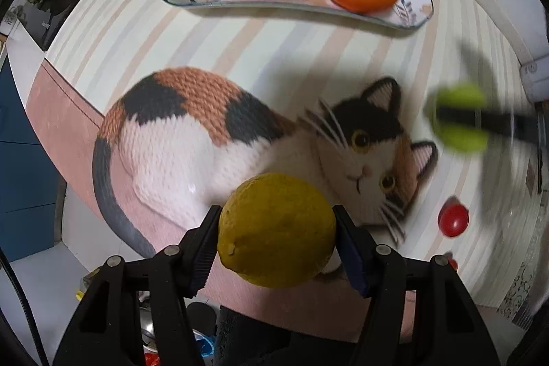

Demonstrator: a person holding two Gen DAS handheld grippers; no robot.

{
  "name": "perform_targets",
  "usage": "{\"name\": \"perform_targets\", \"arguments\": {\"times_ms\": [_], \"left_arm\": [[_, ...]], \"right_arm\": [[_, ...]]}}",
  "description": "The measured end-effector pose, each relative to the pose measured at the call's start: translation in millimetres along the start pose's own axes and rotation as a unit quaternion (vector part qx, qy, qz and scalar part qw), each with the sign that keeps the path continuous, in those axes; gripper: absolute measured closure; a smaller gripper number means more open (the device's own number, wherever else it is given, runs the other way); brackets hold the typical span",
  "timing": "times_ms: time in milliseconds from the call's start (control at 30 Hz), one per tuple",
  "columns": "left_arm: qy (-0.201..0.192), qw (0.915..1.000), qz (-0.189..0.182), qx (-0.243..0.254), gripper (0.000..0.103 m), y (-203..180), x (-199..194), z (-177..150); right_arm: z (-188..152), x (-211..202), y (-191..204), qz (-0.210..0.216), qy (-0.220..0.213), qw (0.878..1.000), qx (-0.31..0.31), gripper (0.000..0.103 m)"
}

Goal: Organize fruits
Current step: 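Grasp the yellow lemon with the left tool while the right tool grasps the green apple, then carry both fruits onto the deer plate and open both tools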

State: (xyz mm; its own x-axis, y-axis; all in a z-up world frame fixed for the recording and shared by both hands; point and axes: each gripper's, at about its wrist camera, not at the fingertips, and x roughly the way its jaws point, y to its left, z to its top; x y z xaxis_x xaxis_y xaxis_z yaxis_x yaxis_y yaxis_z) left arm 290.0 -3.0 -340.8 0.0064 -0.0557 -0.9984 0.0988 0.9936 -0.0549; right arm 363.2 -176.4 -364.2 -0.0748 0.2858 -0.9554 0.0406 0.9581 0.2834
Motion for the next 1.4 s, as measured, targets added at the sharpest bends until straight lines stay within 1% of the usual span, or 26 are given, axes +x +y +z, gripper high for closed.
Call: {"name": "perform_targets", "arguments": {"times_ms": [67,133,233,400,467,533,633,667,767,867,967,1000,1033,1067,1133,1167,1233,1300,1333,1400], "left_arm": [[-0.003,1.0,-0.002,-0.004,0.042,1.8,0.4,8.9],[-0.004,1.0,-0.004,-0.007,0.042,2.7,2.6,14.8],[-0.008,1.0,-0.001,-0.004,0.042,1.9,5.6,22.0],[-0.007,1.0,-0.002,-0.003,0.042,-4.6,3.3,20.1],[-0.007,1.0,-0.005,-0.002,0.042,-4.8,1.0,21.1],[-0.01,0.9999,-0.014,-0.001,0.042,-2.0,-5.6,19.0],[-0.019,0.9992,-0.035,-0.003,0.042,0.6,-24.4,23.6],[-0.027,0.9987,-0.042,-0.004,0.042,0.8,-35.5,27.7],[-0.053,0.9969,-0.058,-0.002,0.042,4.1,-65.4,48.0],[-0.08,0.9946,-0.066,0.0,0.042,12.1,-95.1,75.6],[-0.109,0.9925,-0.056,-0.002,0.042,28.0,-117.3,114.0],[-0.116,0.992,-0.048,-0.005,0.042,36.0,-121.1,127.8],[-0.12,0.9918,-0.044,-0.006,0.042,38.3,-121.7,130.7],[-0.123,0.9918,-0.035,-0.008,0.042,47.2,-122.8,145.4],[-0.121,0.9923,-0.022,-0.016,0.042,61.5,-118.5,168.8],[-0.114,0.9932,-0.016,-0.02,0.042,69.2,-112.4,182.7],[-0.1,0.9945,-0.008,-0.028,0.042,82.6,-101.9,199.4],[-0.08,0.9961,0.01,-0.037,0.042,96.4,-80.8,220.5],[-0.073,0.9965,0.013,-0.038,0.042,98.8,-76.4,222.2],[-0.054,0.9972,0.007,-0.05,0.042,108.8,-59.9,231.3]], "right_arm": [[-7.8,7.4,4.9,0.0,0.006,1.0,-0.001,0.042],[-11.4,8.5,9.3,-0.005,-0.002,1.0,-0.002,0.042],[-12.9,10.0,12.3,-0.006,-0.001,1.0,0.001,0.042],[-15.7,10.2,11.0,-0.005,-0.007,1.0,0.008,0.042],[-18.2,1.9,5.1,-0.004,-0.013,1.0,0.008,0.042],[-15.5,-8.4,2.2,0.007,-0.02,1.0,0.014,0.042],[-6.5,-27.0,1.2,0.023,-0.039,0.999,0.023,0.042],[-1.4,-35.0,2.4,0.029,-0.048,0.998,0.024,0.042],[17.2,-56.3,6.3,0.039,-0.073,0.996,0.029,0.042],[40.9,-72.6,4.2,0.038,-0.093,0.994,0.035,0.042],[65.7,-78.9,-0.7,0.033,-0.105,0.993,0.048,0.042],[72.9,-78.6,-1.5,0.03,-0.107,0.992,0.053,0.042],[80.2,-77.7,-2.8,0.026,-0.109,0.992,0.058,0.042],[84.9,-76.2,-2.6,0.023,-0.109,0.992,0.062,0.042],[95.6,-73.0,-2.8,0.011,-0.111,0.992,0.066,0.042],[100.9,-70.6,-5.0,0.005,-0.111,0.992,0.067,0.042],[107.1,-62.5,-4.7,-0.003,-0.107,0.992,0.072,0.042],[111.5,-57.3,-7.0,-0.012,-0.106,0.991,0.077,0.042],[112.6,-53.9,-7.0,-0.016,-0.106,0.991,0.08,0.042],[113.0,-49.2,-10.2,-0.018,-0.102,0.991,0.085,0.042]]}}
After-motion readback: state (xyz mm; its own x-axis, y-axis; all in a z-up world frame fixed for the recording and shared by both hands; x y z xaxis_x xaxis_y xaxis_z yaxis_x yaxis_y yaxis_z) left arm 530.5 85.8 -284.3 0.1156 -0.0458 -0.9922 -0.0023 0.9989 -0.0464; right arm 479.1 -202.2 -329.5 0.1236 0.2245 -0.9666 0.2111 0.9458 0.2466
